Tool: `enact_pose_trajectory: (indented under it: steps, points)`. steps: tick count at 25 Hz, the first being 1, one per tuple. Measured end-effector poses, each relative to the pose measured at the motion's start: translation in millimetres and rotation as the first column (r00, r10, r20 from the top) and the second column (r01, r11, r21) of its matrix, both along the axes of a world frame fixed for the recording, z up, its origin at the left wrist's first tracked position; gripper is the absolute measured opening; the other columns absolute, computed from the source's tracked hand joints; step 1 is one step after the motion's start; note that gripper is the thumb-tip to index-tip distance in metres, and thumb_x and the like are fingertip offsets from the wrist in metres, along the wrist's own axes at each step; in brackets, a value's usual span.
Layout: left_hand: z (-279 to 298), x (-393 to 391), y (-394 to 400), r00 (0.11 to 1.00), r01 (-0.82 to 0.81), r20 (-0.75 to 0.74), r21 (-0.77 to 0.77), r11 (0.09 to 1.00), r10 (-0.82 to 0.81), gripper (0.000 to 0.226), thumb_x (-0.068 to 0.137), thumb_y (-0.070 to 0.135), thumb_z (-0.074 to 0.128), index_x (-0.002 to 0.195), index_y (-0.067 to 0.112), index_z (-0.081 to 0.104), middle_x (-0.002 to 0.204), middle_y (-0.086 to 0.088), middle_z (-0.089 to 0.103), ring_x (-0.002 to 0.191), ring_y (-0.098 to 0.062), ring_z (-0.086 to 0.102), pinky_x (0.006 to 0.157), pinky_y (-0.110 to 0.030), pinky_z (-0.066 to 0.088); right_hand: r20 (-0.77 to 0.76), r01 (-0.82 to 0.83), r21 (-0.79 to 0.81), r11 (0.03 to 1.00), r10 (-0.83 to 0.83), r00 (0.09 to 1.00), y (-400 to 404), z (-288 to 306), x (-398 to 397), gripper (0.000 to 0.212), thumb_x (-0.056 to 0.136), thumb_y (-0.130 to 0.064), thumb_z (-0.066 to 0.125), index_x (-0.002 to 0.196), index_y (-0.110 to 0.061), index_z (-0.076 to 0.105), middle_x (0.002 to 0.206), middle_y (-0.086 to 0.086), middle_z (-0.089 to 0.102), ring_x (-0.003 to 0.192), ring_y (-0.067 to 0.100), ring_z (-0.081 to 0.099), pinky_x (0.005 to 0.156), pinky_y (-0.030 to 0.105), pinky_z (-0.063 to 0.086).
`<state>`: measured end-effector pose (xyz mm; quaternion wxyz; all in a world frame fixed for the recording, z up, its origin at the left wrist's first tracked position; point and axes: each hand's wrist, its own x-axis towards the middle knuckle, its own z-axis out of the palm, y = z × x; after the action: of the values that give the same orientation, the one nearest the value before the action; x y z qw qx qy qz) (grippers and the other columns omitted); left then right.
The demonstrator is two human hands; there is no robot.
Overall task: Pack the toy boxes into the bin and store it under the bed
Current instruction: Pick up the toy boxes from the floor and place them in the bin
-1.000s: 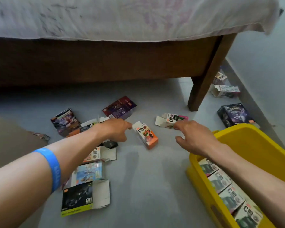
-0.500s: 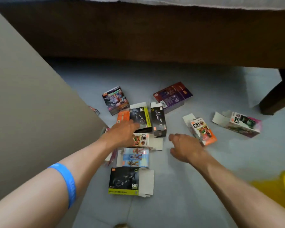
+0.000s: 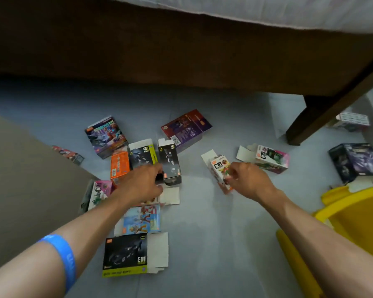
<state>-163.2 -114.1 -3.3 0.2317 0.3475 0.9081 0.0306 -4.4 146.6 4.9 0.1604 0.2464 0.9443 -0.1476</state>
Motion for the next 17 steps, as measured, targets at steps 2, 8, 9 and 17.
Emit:
enact_pose_trajectory:
  steps: [2,8,9,17]
  points:
    - [4.0,14.2,23.4,0.997,0.038,-0.068,0.185,0.982,-0.026,0.019,0.079,0.023,0.063,0.097,0.026,0.056,0.094,0.002,0.064,0.082,-0.02,0.059,0.058,-0.029,0.04,-0.035,0.183,-0.005,0.983,-0.184,0.982,4.9,-10.0,5.5,0.056,0.088,-0.042,0.062,0.136,-0.02,0.044,0.135,0.012,0.053,0.115,0.035,0.056,0.085,0.041,0.05]
    - [5.1,49.1,100.7,0.943,-0.244,0.281,0.223,0.944,0.177,0.051,0.082,0.048,0.067,0.124,0.025,0.05,0.112,0.006,0.064,0.104,-0.022,0.062,0.079,-0.033,0.048,-0.095,0.515,-0.227,0.826,-0.546,0.833,-44.0,-47.4,17.8,0.055,0.08,-0.058,0.063,0.116,-0.019,0.048,0.113,0.006,0.065,0.1,0.028,0.065,0.073,0.033,0.049]
    - [5.4,54.1,113.4,0.83,-0.4,0.492,0.196,0.895,0.263,0.063,0.078,0.055,0.071,0.128,0.025,0.048,0.118,0.008,0.061,0.109,-0.021,0.061,0.083,-0.034,0.048,-0.161,0.541,-0.353,0.764,-0.619,0.769,-45.6,-40.4,18.2,0.054,0.075,-0.06,0.067,0.109,-0.023,0.05,0.106,0.001,0.068,0.093,0.022,0.066,0.068,0.031,0.047]
    - [13.1,43.7,138.2,0.546,-0.76,0.789,0.326,0.563,0.28,0.059,0.072,0.021,0.087,0.118,0.031,0.052,0.105,0.012,0.067,0.094,-0.007,0.064,0.076,-0.027,0.052,-0.131,0.413,-0.533,0.738,-0.554,0.822,74.2,8.0,9.1,0.04,0.084,-0.029,0.071,0.123,-0.02,0.062,0.117,0.002,0.068,0.101,0.022,0.064,0.079,0.032,0.052]
